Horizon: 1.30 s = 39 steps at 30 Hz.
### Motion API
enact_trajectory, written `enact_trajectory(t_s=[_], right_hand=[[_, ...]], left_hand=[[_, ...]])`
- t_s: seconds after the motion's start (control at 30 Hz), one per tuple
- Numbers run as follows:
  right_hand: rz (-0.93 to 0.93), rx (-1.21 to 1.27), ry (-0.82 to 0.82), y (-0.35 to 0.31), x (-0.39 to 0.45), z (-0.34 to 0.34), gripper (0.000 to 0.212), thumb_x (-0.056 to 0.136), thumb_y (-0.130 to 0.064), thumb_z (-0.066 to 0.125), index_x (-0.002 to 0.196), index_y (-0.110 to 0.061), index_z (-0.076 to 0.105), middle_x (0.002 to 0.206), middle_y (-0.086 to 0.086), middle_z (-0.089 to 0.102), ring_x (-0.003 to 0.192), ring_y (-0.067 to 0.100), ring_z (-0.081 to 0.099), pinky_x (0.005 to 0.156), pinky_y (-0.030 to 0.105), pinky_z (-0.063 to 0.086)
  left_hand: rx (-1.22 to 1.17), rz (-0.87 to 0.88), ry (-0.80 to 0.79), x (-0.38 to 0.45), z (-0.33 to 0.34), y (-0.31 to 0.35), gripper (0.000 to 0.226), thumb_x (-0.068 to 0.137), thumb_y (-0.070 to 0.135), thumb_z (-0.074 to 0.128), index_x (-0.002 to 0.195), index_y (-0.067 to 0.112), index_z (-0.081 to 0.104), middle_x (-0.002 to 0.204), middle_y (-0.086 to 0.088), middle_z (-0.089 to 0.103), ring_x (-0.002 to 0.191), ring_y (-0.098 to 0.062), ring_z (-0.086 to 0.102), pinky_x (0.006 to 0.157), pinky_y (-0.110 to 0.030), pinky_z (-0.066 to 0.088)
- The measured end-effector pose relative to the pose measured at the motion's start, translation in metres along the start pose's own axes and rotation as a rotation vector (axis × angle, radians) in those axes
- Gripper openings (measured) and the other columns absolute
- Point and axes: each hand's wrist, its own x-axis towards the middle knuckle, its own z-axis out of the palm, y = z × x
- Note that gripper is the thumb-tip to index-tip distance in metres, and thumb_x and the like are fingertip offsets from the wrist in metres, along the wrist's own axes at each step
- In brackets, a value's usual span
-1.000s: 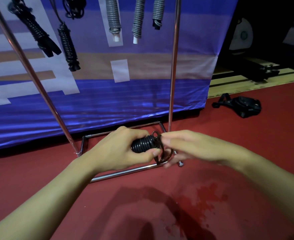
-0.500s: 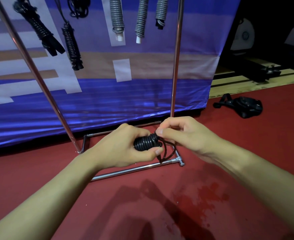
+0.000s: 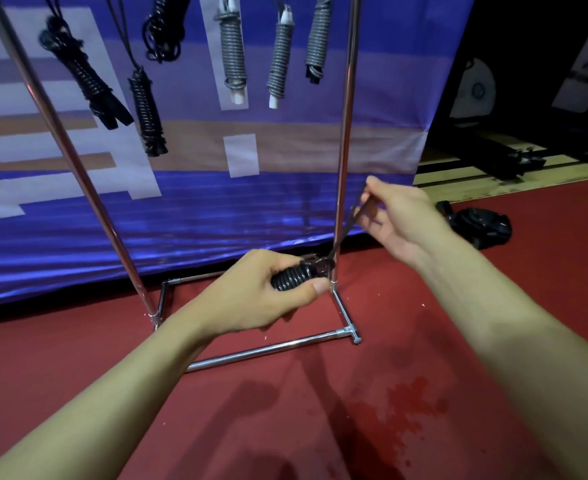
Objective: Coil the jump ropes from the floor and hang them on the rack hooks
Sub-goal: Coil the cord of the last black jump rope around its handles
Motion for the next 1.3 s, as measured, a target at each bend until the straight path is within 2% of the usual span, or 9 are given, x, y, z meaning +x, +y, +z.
enact_trajectory(t_s=[0.1,0.23,0.53,0.7,0.77,0.87,1.0,1.2,1.3], right_hand=[[-0.049,0.017,-0.112,0.0,-0.001,-0.003,0.021,0.106,-0.018,0.054,0.088,-0.01,0.06,0.077,0.001,0.057,0.069,0.01,0.06,0.061,0.026,0.058],[-0.083,0.011,-0.217,-0.01,-0.005,-0.002,0.023,0.108,-0.024,0.05,0.087,-0.018,0.058,0.076,-0.006,0.061,0.06,0.006,0.056,0.058,0.021,0.052],[-0.124,0.06,-0.239,-0.012,-0.011,-0.013,0.022,0.109,-0.018,0.046,0.09,-0.014,0.056,0.078,-0.002,0.066,0.072,0.013,0.066,0.067,0.029,0.059],[-0.166,-0.014,-0.352,-0.017,-0.018,-0.015,0.023,0.11,-0.02,0.041,0.091,-0.015,0.053,0.117,0.008,0.074,0.103,0.027,0.072,0.089,0.04,0.059],[-0.129,0.018,-0.429,-0.018,-0.024,-0.013,0.024,0.111,-0.022,0.036,0.091,-0.014,0.048,0.108,0.011,0.075,0.112,0.038,0.07,0.097,0.049,0.056],[-0.094,0.009,-0.419,-0.017,-0.029,-0.009,0.026,0.112,-0.023,0.034,0.092,-0.012,0.047,0.078,0.005,0.064,0.09,0.034,0.075,0.083,0.049,0.061],[-0.145,-0.294,-0.39,-0.001,-0.03,-0.002,0.007,0.112,-0.022,0.036,0.112,-0.019,0.043,0.084,0.007,0.062,0.078,0.024,0.065,0.083,0.046,0.062],[-0.11,-0.285,-0.356,0.006,-0.029,0.003,0.036,0.108,-0.042,0.041,0.112,-0.012,0.062,0.086,0.002,0.067,0.076,0.015,0.064,0.082,0.04,0.062],[0.082,-0.064,-0.36,0.01,-0.026,0.0,0.057,0.089,-0.057,0.056,0.123,-0.011,0.059,0.113,0.012,0.074,0.104,0.024,0.072,0.093,0.041,0.058]], left_hand=[[-0.009,0.025,0.085,0.002,-0.005,0.003,0.037,0.097,0.038,0.067,0.072,0.013,0.057,0.055,-0.002,0.058,0.04,-0.018,0.048,0.042,-0.018,0.036],[0.001,0.019,0.109,0.0,-0.005,0.002,0.039,0.098,0.042,0.064,0.071,0.015,0.058,0.056,-0.008,0.058,0.041,-0.019,0.049,0.04,-0.019,0.035],[0.039,-0.011,0.263,0.002,-0.007,0.003,0.059,0.094,0.059,0.051,0.072,0.005,0.05,0.05,0.006,0.051,0.039,-0.014,0.045,0.038,-0.017,0.034],[0.085,-0.054,0.29,0.004,-0.009,-0.006,0.05,0.101,0.05,0.055,0.08,0.005,0.054,0.05,0.009,0.049,0.039,-0.014,0.043,0.038,-0.016,0.033],[0.104,-0.056,0.3,0.004,-0.01,-0.008,0.053,0.101,0.053,0.053,0.082,0.004,0.054,0.05,0.011,0.047,0.04,-0.012,0.042,0.039,-0.017,0.033],[0.091,-0.051,0.323,0.005,-0.011,-0.009,0.051,0.102,0.051,0.05,0.079,0.006,0.05,0.049,0.01,0.049,0.038,-0.01,0.042,0.038,-0.017,0.033],[0.117,-0.022,0.301,0.002,-0.009,-0.009,0.055,0.099,0.058,0.047,0.081,0.006,0.053,0.052,0.011,0.044,0.042,-0.008,0.04,0.043,-0.017,0.033],[0.122,-0.004,0.238,0.0,-0.008,-0.016,0.055,0.1,0.058,0.047,0.085,0.006,0.057,0.056,0.007,0.049,0.045,-0.009,0.042,0.047,-0.019,0.035],[0.131,0.0,0.238,-0.001,-0.007,-0.016,0.051,0.097,0.059,0.045,0.084,0.012,0.057,0.055,0.01,0.049,0.045,-0.008,0.043,0.047,-0.018,0.035]])
